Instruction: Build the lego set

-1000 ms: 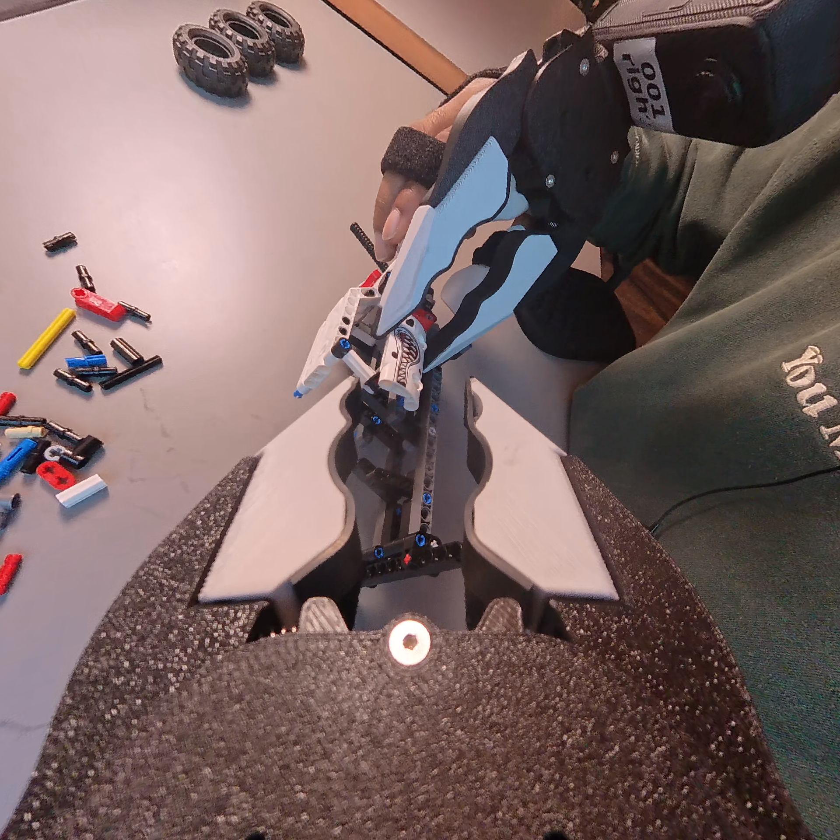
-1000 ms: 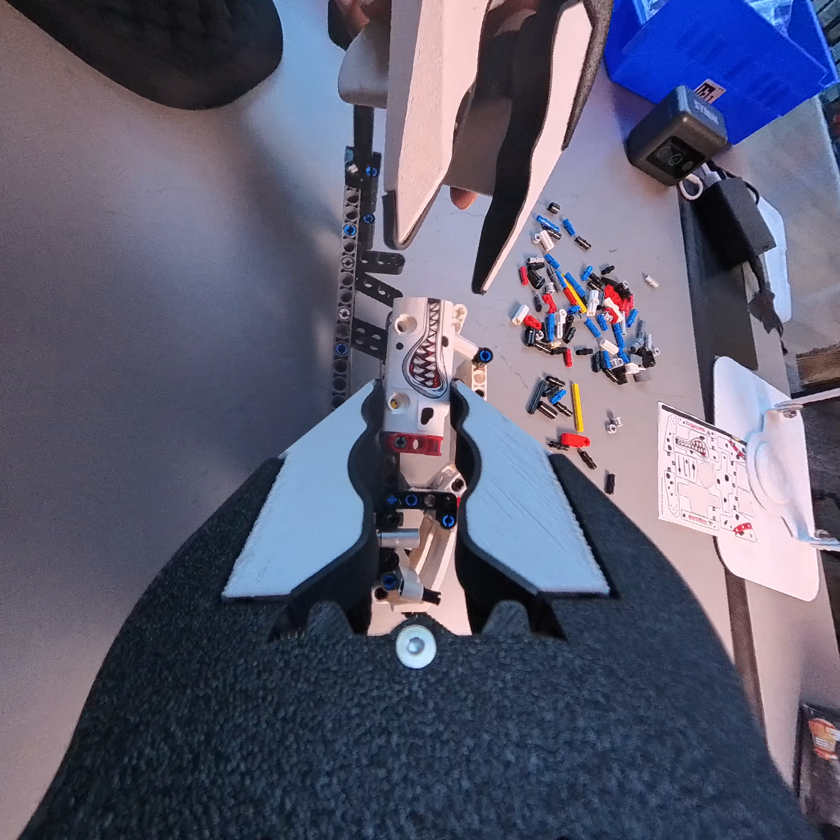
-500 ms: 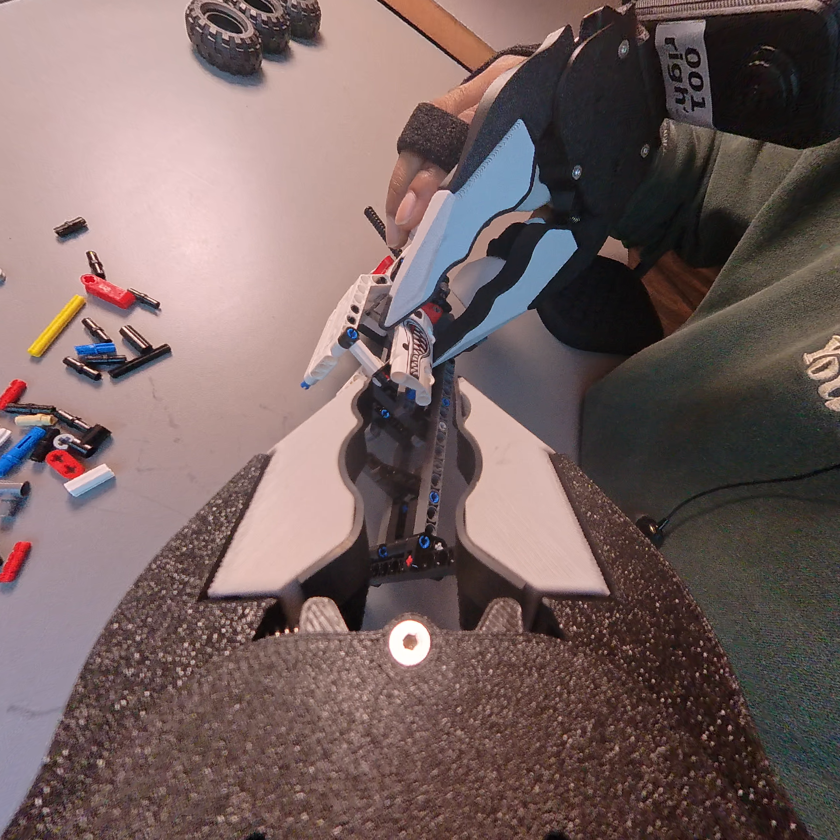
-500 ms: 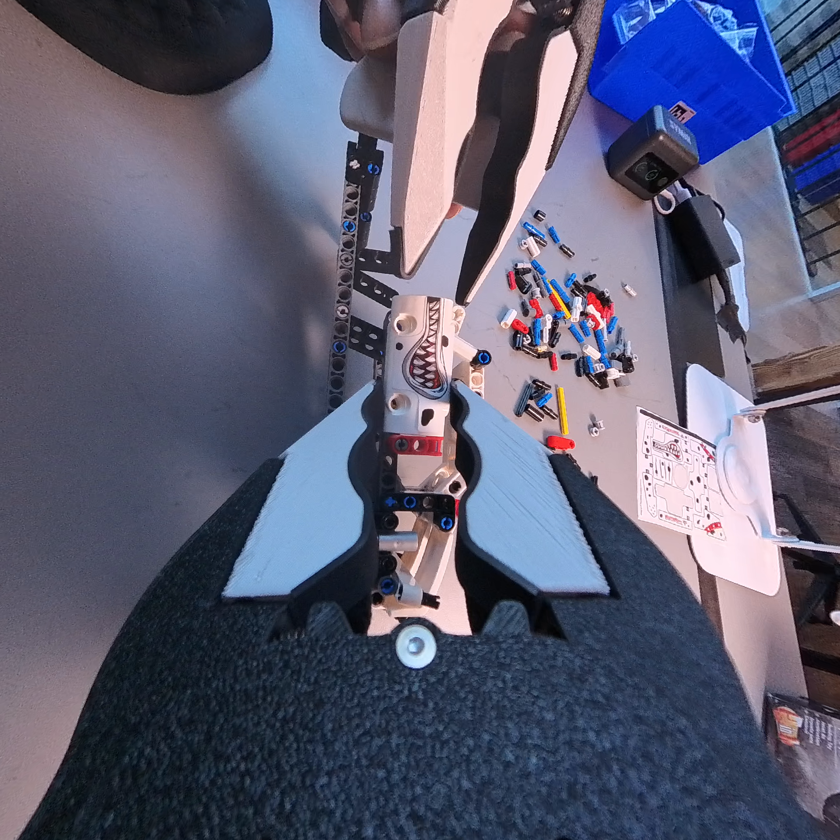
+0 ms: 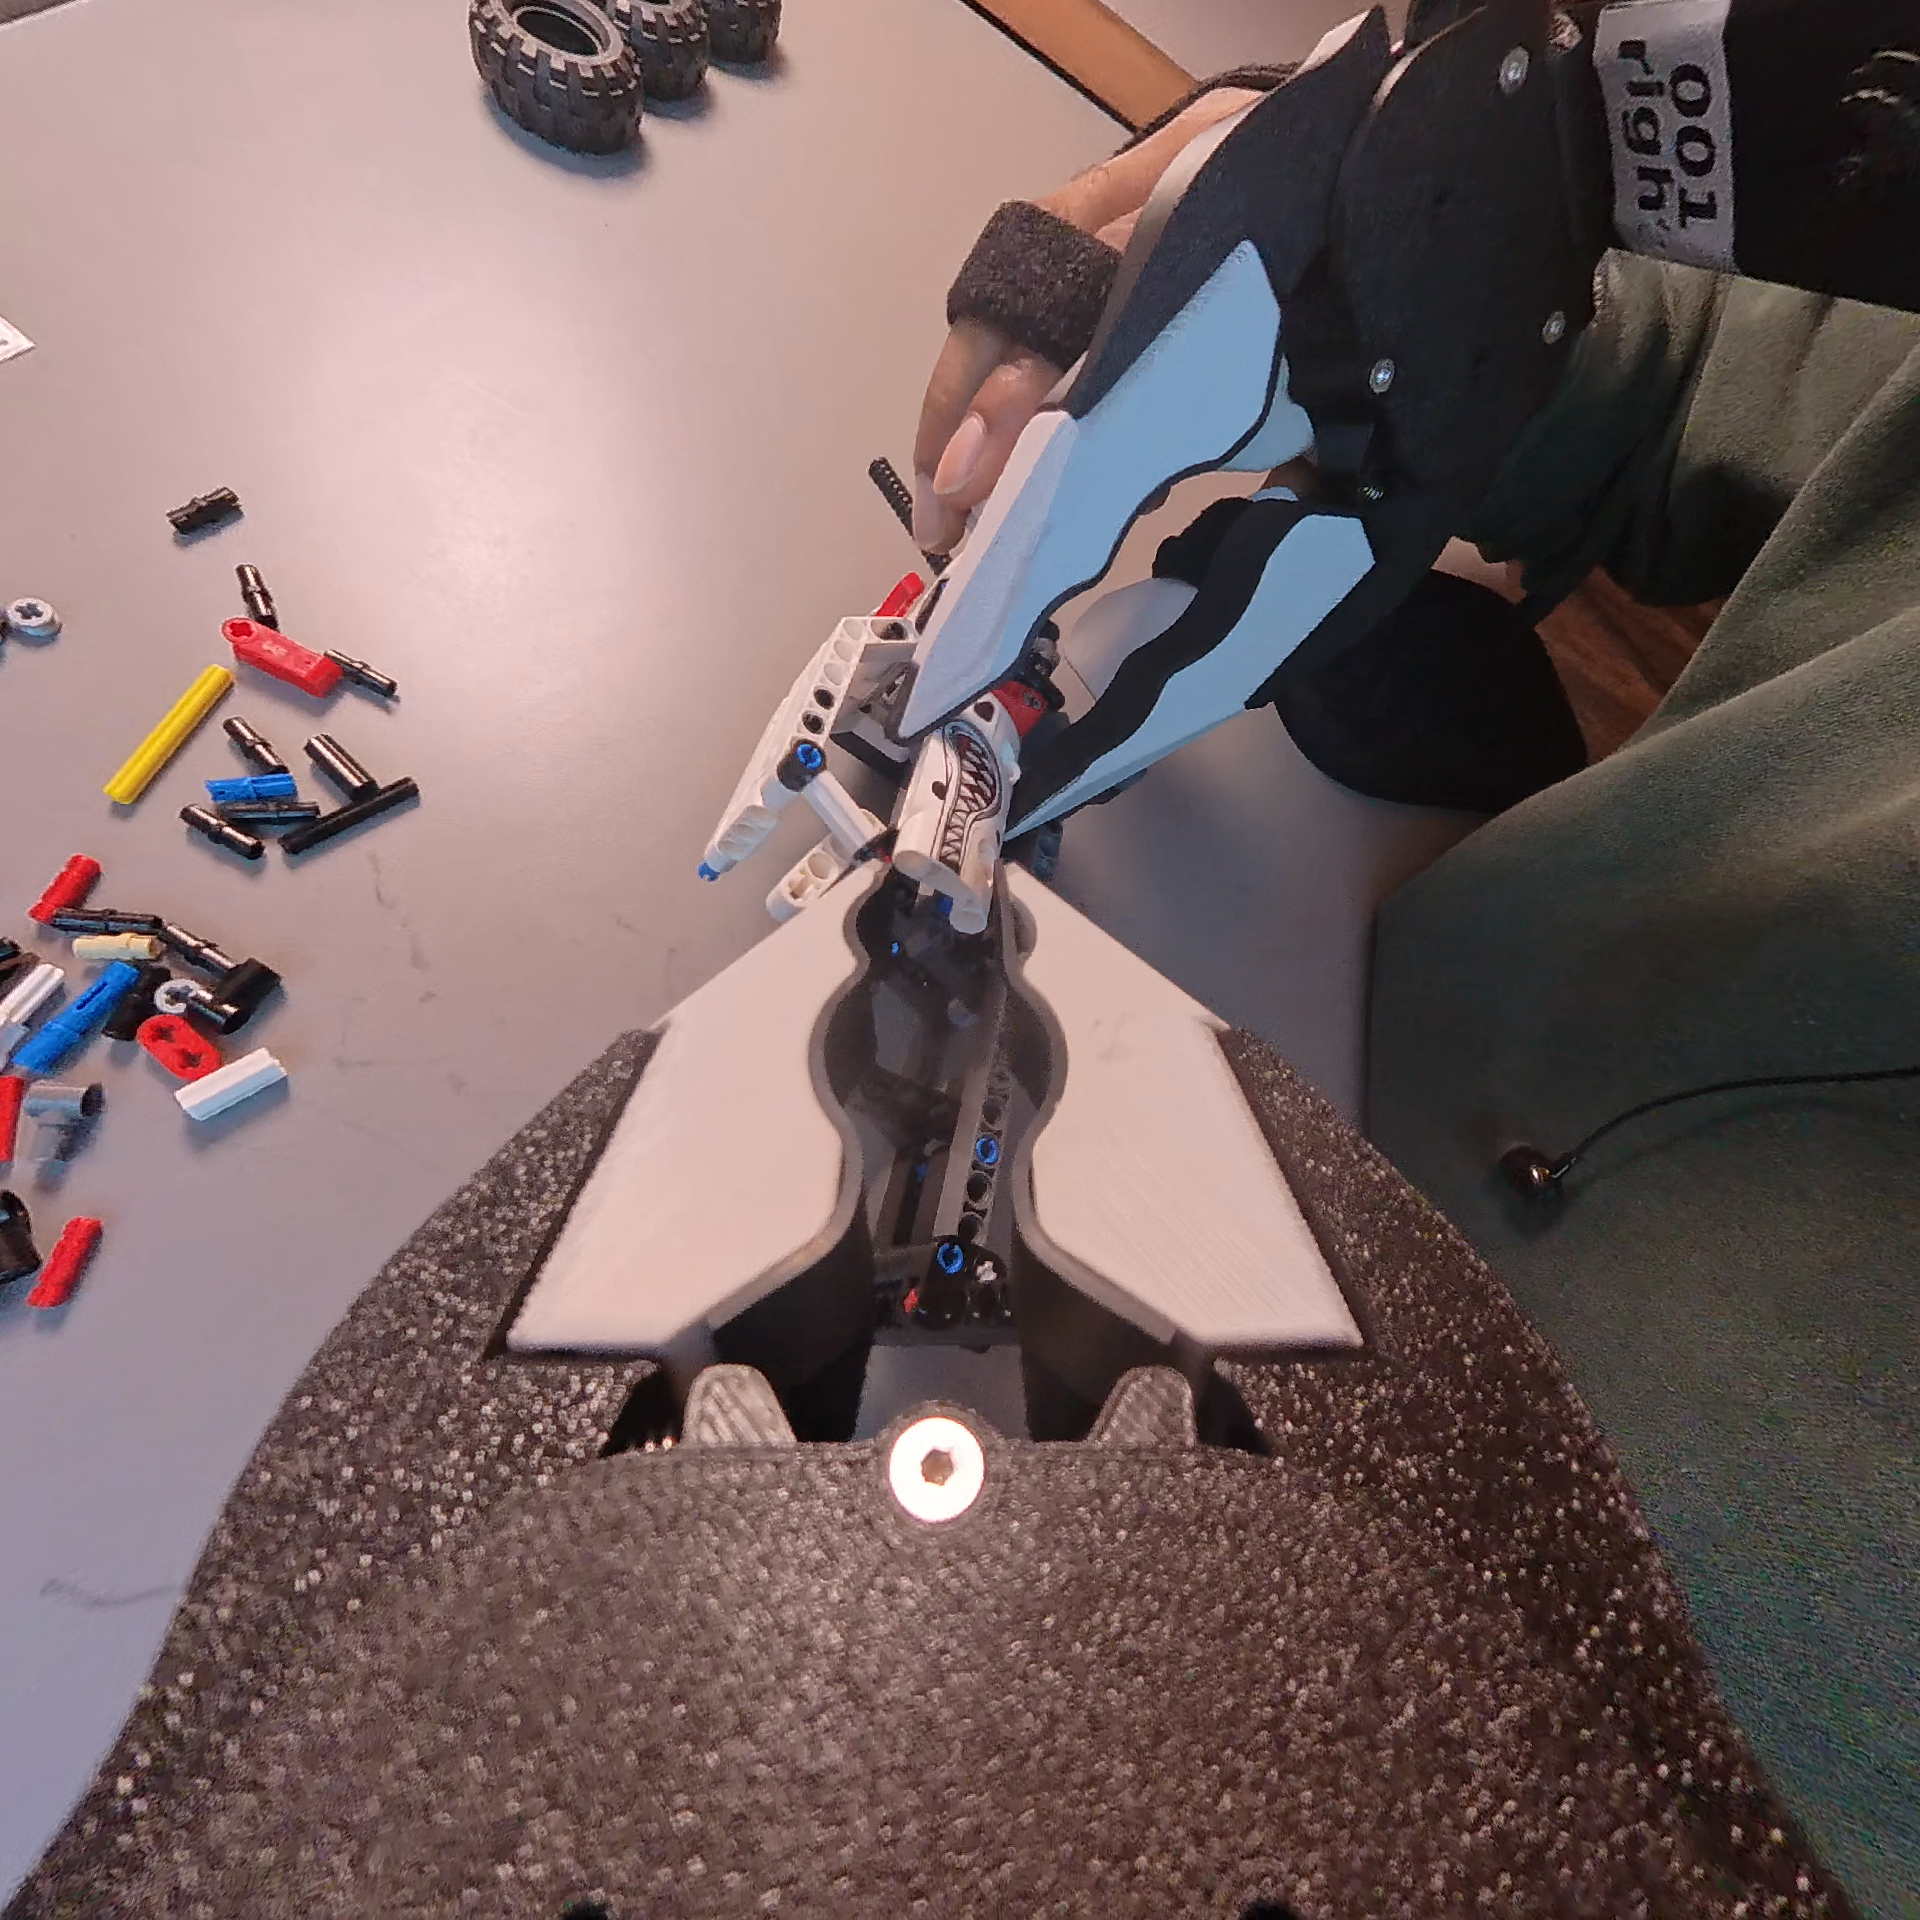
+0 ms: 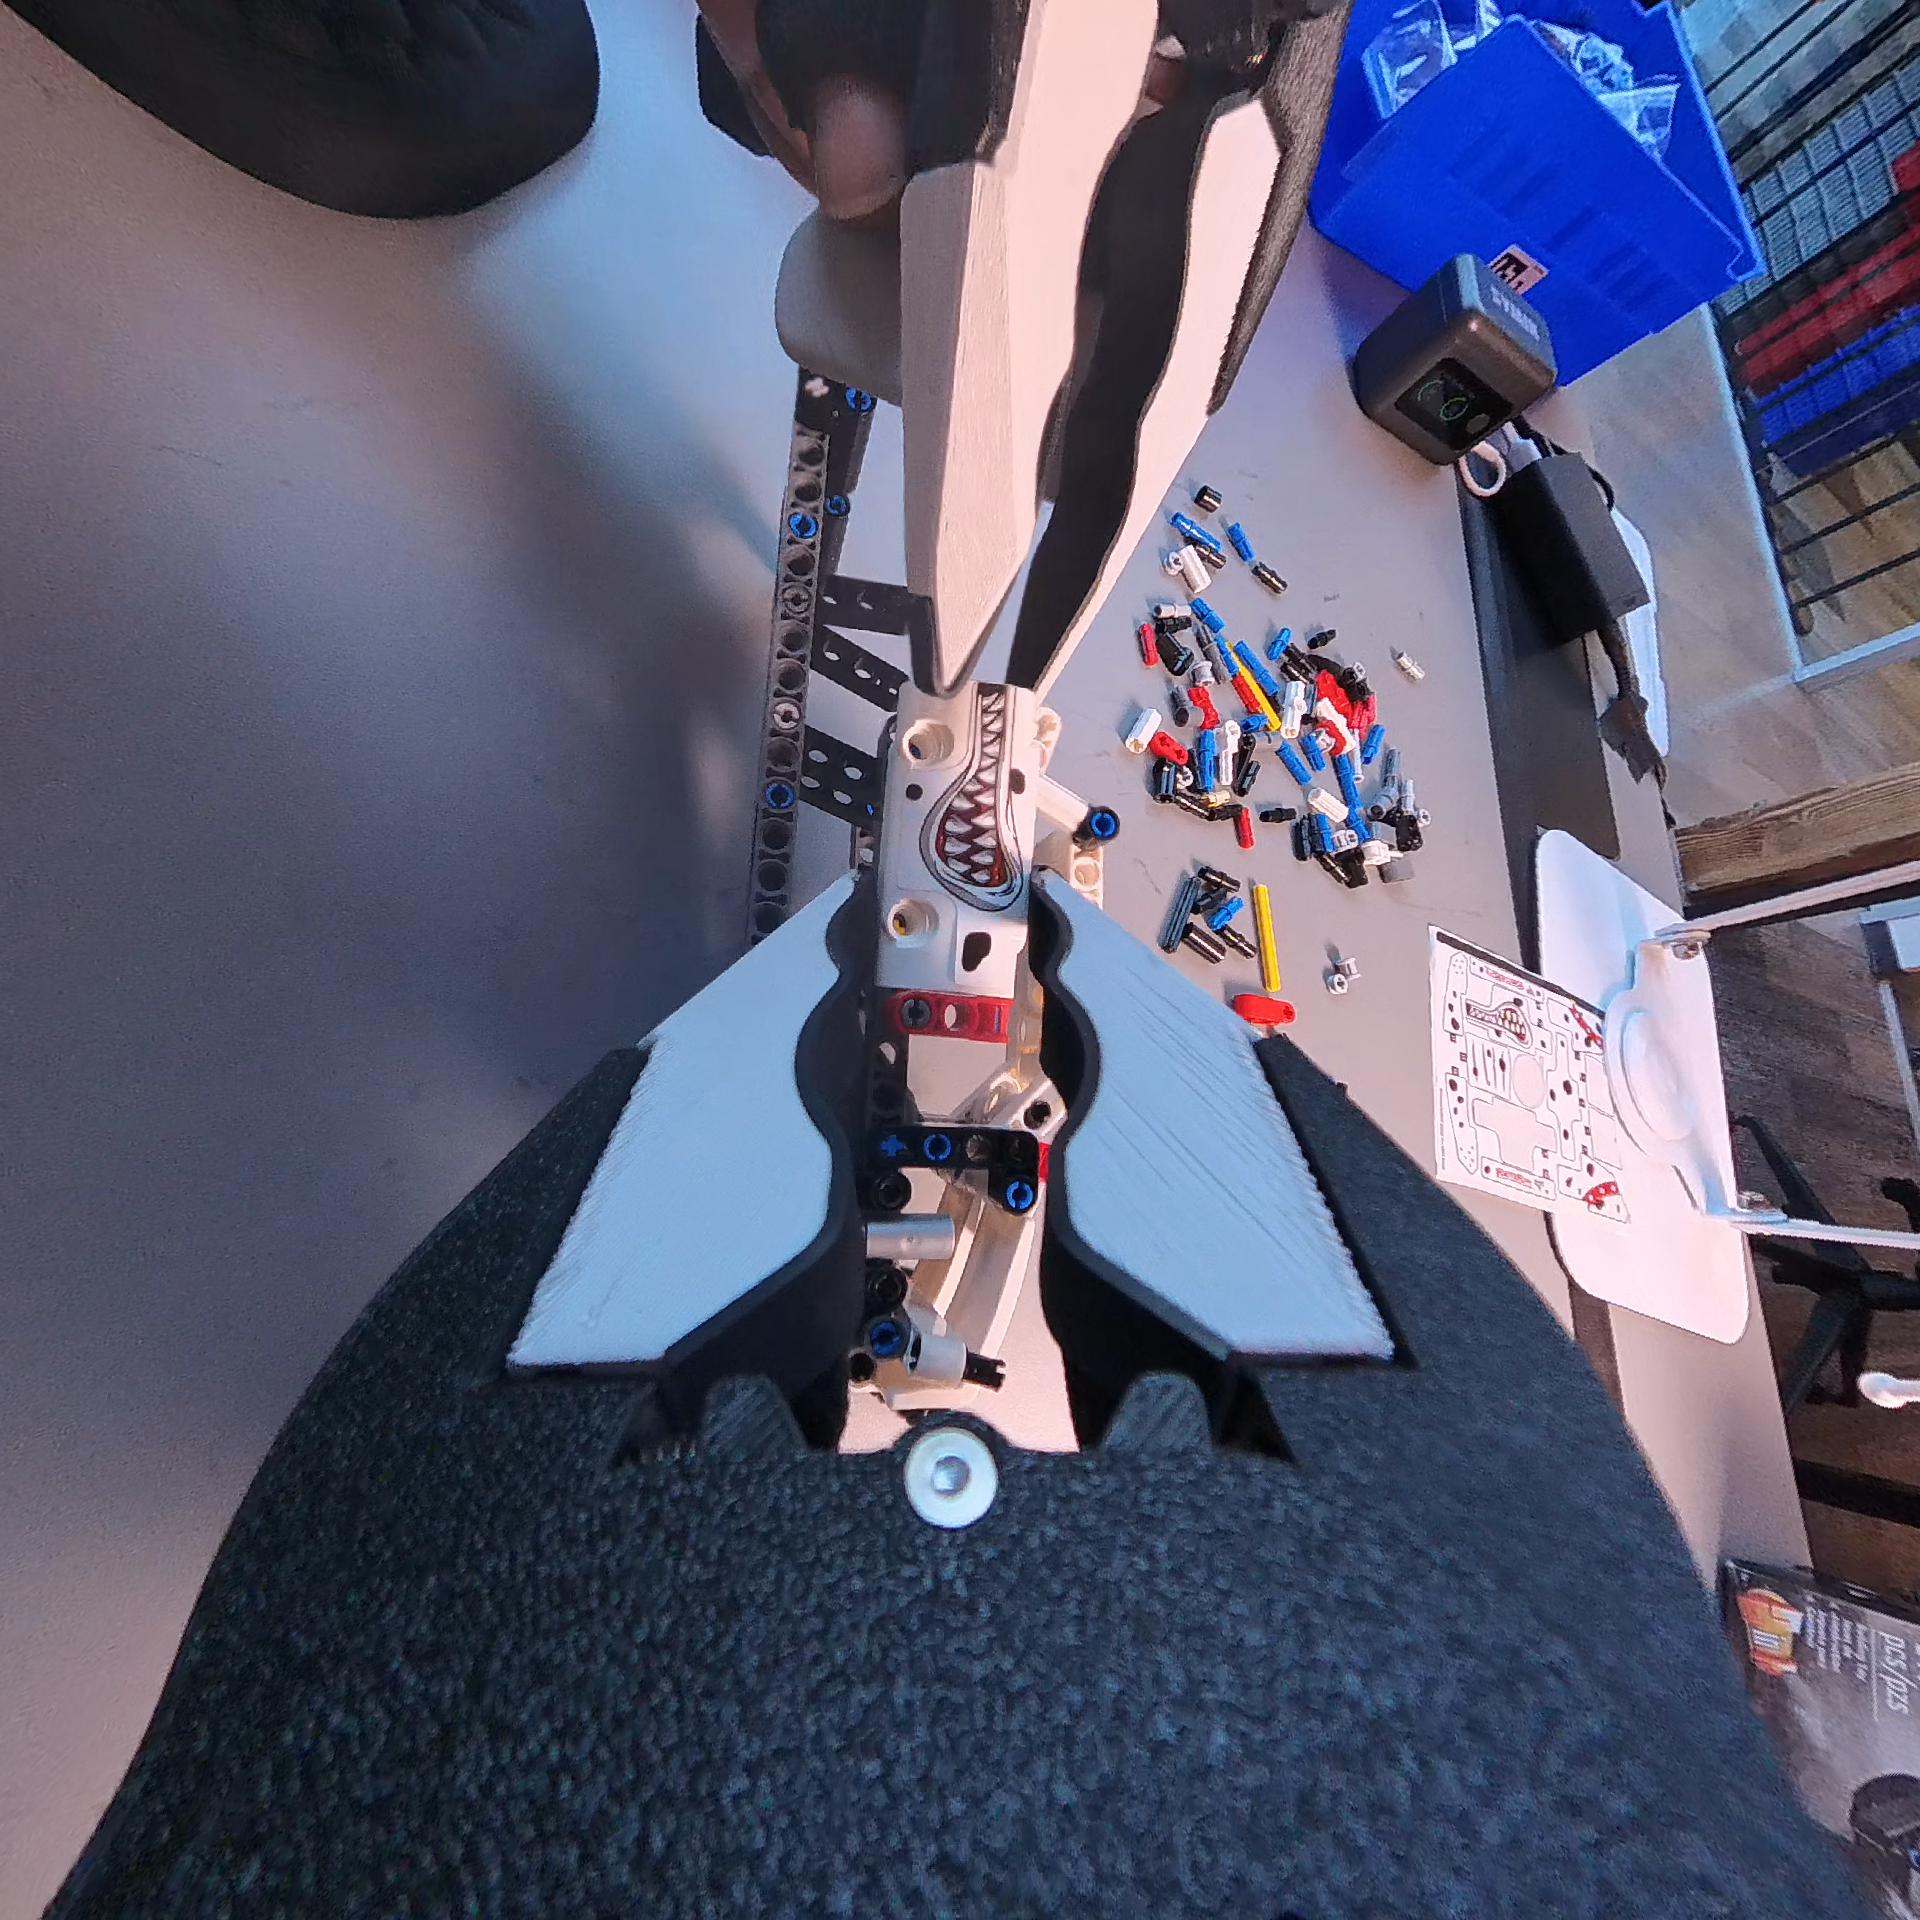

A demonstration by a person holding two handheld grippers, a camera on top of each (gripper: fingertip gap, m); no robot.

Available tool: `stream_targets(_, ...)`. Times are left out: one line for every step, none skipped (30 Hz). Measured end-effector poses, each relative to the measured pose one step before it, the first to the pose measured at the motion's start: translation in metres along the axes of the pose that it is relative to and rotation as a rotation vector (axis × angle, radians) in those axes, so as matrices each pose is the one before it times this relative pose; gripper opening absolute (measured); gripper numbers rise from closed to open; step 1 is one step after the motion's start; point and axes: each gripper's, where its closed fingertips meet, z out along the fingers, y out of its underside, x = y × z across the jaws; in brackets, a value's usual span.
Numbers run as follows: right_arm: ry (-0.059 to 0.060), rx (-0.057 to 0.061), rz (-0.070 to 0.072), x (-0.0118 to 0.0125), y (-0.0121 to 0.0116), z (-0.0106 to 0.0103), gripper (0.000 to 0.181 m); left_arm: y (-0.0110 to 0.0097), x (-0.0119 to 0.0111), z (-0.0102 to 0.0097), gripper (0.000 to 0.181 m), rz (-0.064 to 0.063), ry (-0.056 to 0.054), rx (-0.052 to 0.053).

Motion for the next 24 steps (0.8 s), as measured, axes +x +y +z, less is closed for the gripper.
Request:
stream_targets(0.0026, -0.0005, -0.0002, 0.00023, -0.00027, -0.00012, 0.028, 0.00035, -0.00139, 0.00002, 0.017, -0.0039, -0.0064, -0.0008)
stream_targets(0.0042, -0.0015, -0.0030, 0.00044, -0.00005, -0.00011, 0.028, 0.00012, -0.00047, -0.00002, 0.016, -0.0047, -0.0010, 0.0011)
stream_targets(0.0038, -0.0016, -0.0030, 0.00030, 0.00014, 0.00013, 0.028, -0.00018, -0.00003, -0.00016, 0.015, -0.0026, 0.0012, 0.0026)
stream_targets(0.0007, -0.0005, 0.0005, -0.00008, 0.00012, 0.00012, 0.029, 0.00018, 0.00013, -0.00001, 0.015, -0.0006, 0.0003, 0.0012)
stream_targets(0.0022, 0.0001, 0.0012, 0.00024, 0.00003, 0.00014, 0.028, -0.00006, -0.00044, -0.00011, 0.015, -0.0022, -0.0027, 0.0018)
stream_targets(-0.0004, -0.0002, 0.0000, -0.00012, -0.00005, 0.00002, 0.028, 0.00026, -0.00054, 0.00013, 0.014, -0.0028, -0.0030, 0.0003)
stream_targets(-0.0005, -0.0019, 0.0007, -0.00004, 0.00015, 0.00005, 0.028, 0.00013, -0.00002, 0.00006, 0.014, -0.0033, 0.0000, 0.0011)
stream_targets(0.0026, -0.0010, 0.0003, 0.00041, 0.00003, 0.00011, 0.029, -0.00001, -0.00033, -0.00001, 0.014, -0.0039, -0.0016, 0.0025)
stream_targets(0.0010, 0.0003, 0.0009, 0.00009, -0.00013, 0.00013, 0.028, -0.00001, -0.00062, -0.00010, 0.014, -0.0034, -0.0037, 0.0019)
stream_targets(-0.0006, -0.0008, 0.0007, -0.00006, 0.00000, 0.00012, 0.029, 0.00017, -0.00030, -0.00001, 0.014, -0.0027, -0.0005, 0.0017)
stream_targets(0.0011, -0.0004, -0.0004, 0.00003, 0.00011, 0.00012, 0.029, -0.00006, 0.00000, -0.00001, 0.014, -0.0046, 0.0013, 0.0023)
stream_targets(0.0022, 0.0000, 0.0005, 0.00035, 0.00013, 0.00009, 0.029, -0.00018, -0.00019, -0.00004, 0.014, -0.0047, 0.0002, 0.0035)
stream_targets(0.0001, 0.0005, 0.0019, 0.00002, 0.00012, 0.00010, 0.029, -0.00009, -0.00017, -0.00003, 0.014, -0.0033, 0.0005, 0.0029)
stream_targets(-0.0017, 0.0007, 0.0035, -0.00020, 0.00004, -0.00004, 0.028, -0.00002, -0.00005, 0.00000, 0.014, -0.0034, 0.0018, 0.0015)
stream_targets(0.0003, 0.0012, 0.0022, 0.00016, -0.00008, -0.00013, 0.029, -0.00011, -0.00020, 0.00002, 0.013, -0.0041, 0.0012, 0.0016)
stream_targets(0.0008, 0.0017, 0.0021, 0.00034, -0.00014, -0.00019, 0.029, -0.00018, -0.00035, -0.00001, 0.013, -0.0028, -0.0003, 0.0021)
stream_targets(-0.0009, 0.0024, 0.0045, 0.00022, -0.00033, -0.00015, 0.029, -0.00016, -0.00046, -0.00011, 0.013, -0.0019, -0.0009, 0.0014)
stream_targets(0.0003, 0.0019, 0.0045, 0.00046, -0.00014, -0.00009, 0.029, -0.00026, -0.00052, -0.00015, 0.012, -0.0020, -0.0017, 0.0015)
stream_targets(0.0009, 0.0008, 0.0024, 0.00055, -0.00002, 0.00009, 0.029, -0.00020, -0.00045, -0.00016, 0.012, -0.0015, -0.0018, 0.0016)
stream_targets(0.0004, -0.0008, 0.0009, 0.00026, 0.00004, 0.00024, 0.029, -0.00020, -0.00041, 0.00000, 0.012, -0.0018, -0.0009, 0.0012)
stream_targets(0.0013, -0.0023, -0.0010, 0.00019, 0.00032, 0.00031, 0.029, -0.00014, -0.00017, -0.00007, 0.012, -0.0024, 0.0003, 0.0012)
stream_targets(-0.0004, -0.0031, 0.0002, 0.00001, 0.00054, 0.00041, 0.029, -0.00014, 0.00007, -0.00008, 0.012, -0.0013, 0.0008, 0.0013)
stream_targets(-0.0030, -0.0040, 0.0016, -0.00043, 0.00070, 0.00049, 0.029, -0.00025, 0.00004, -0.00023, 0.015, 0.0012, -0.0016, 0.0021)
stream_targets(-0.0051, -0.0012, 0.0018, -0.00088, 0.00044, 0.00043, 0.028, -0.00069, -0.00077, -0.00069, 0.018, 0.0022, -0.0071, 0.0047)
